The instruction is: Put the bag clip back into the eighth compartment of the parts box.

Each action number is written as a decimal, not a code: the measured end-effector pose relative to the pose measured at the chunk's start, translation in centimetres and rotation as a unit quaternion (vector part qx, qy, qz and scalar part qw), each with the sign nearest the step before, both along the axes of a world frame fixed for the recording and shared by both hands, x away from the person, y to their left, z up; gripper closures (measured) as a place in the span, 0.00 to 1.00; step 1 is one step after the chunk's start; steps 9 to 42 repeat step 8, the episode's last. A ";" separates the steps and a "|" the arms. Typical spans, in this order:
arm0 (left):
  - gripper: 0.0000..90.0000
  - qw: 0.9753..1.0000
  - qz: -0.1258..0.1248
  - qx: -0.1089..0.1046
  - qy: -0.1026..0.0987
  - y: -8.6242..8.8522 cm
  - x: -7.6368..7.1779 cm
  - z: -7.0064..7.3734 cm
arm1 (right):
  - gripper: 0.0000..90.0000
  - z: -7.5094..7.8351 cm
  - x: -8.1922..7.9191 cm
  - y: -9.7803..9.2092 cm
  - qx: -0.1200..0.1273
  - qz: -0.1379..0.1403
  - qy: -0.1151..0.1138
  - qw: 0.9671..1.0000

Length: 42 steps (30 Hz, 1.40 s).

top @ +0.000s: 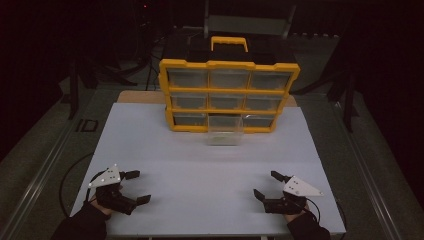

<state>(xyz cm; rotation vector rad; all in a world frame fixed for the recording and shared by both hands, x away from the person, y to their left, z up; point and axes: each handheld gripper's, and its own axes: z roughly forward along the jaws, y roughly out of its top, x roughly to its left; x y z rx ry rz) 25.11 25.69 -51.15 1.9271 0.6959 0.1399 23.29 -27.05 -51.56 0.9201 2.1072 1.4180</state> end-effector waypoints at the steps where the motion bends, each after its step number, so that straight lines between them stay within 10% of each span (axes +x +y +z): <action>1: 0.00 1.000 -0.001 0.003 0.000 0.0 0.0 0.0 | 0.11 0.0 0.0 0.0 -0.002 0.000 -0.001 1.000; 42: 0.00 1.000 -0.008 0.002 0.002 -0.3 -0.2 -0.3 | 0.11 0.0 0.0 0.0 -0.001 0.000 -0.001 1.000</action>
